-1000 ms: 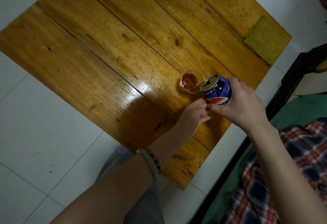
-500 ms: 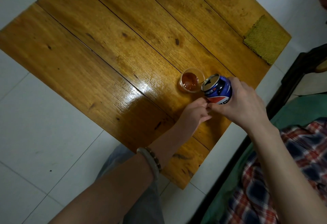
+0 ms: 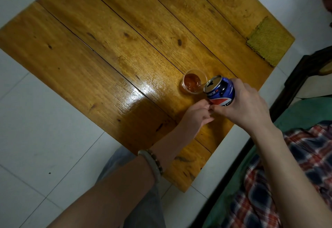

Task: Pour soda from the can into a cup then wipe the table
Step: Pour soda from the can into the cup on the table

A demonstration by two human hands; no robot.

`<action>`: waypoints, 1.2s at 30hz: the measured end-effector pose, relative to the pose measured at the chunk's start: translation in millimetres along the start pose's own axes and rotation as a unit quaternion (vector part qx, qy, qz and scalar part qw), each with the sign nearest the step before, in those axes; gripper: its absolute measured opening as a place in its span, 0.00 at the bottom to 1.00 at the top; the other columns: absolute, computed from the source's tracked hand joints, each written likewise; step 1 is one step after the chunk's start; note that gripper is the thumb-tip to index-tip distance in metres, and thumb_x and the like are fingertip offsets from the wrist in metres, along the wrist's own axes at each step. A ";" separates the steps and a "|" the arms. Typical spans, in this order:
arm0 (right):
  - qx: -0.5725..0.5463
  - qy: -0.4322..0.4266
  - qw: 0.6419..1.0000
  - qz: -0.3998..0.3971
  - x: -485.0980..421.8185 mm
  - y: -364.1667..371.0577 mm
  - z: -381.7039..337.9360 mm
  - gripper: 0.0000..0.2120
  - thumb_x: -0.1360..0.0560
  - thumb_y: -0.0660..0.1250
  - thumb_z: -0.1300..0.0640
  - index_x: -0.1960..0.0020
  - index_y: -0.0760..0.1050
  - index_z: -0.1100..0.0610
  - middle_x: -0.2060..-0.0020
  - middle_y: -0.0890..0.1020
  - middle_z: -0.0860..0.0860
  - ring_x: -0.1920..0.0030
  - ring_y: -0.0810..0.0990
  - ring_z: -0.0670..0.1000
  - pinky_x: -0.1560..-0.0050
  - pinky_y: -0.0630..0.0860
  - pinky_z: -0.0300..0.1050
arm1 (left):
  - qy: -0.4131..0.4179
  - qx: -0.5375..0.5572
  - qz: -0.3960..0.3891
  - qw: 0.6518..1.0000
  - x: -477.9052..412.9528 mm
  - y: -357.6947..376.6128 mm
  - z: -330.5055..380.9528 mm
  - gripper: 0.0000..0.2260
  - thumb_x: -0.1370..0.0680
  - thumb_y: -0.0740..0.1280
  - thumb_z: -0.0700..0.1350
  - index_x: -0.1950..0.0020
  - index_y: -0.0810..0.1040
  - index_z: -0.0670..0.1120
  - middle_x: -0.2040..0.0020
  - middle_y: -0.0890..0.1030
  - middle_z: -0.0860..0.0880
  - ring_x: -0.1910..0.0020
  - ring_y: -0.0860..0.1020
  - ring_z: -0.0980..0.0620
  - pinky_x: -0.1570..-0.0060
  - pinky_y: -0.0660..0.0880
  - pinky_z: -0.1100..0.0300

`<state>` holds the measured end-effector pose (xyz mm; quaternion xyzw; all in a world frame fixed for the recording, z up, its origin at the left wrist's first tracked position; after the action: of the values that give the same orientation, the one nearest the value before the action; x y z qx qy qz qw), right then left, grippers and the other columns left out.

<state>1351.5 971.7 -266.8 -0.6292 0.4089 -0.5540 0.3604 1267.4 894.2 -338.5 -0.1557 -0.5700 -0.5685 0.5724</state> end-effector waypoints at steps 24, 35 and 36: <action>0.013 0.006 1.000 0.004 2.6 -4.6 -0.1 0.37 0.38 0.72 0.39 0.36 0.65 0.54 0.47 0.76 0.57 0.46 0.74 0.59 0.49 0.75 0.61 | 0.010 0.027 0.003 1.000 3.8 -2.5 1.1 0.24 0.24 0.52 0.24 0.29 0.66 0.37 0.31 0.69 0.36 0.30 0.68 0.42 0.30 0.64 0.46; 0.013 -0.001 1.000 0.007 0.7 -4.9 -3.8 0.37 0.38 0.74 0.39 0.36 0.65 0.55 0.46 0.76 0.57 0.46 0.75 0.59 0.48 0.74 0.62 | 0.014 0.022 0.000 1.000 5.3 -2.1 3.6 0.26 0.25 0.51 0.21 0.30 0.67 0.36 0.30 0.69 0.37 0.30 0.68 0.42 0.30 0.64 0.47; 0.014 -0.001 1.000 0.007 0.3 -5.2 -4.6 0.37 0.38 0.73 0.39 0.36 0.65 0.55 0.46 0.76 0.57 0.45 0.74 0.59 0.47 0.74 0.62 | 0.016 0.024 -0.001 1.000 5.5 -2.8 3.8 0.26 0.26 0.50 0.21 0.30 0.66 0.36 0.30 0.69 0.37 0.30 0.68 0.42 0.30 0.64 0.47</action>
<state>1347.6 973.5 -261.4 -0.6218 0.4050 -0.5563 0.3740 1261.7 893.9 -334.2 -0.1324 -0.5740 -0.5578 0.5847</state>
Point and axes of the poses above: each hand's wrist, its own x-axis away from the middle knuckle, its own y-axis out of the palm, z = x × y, the point moved 10 cm from there along -x, towards the middle knuckle
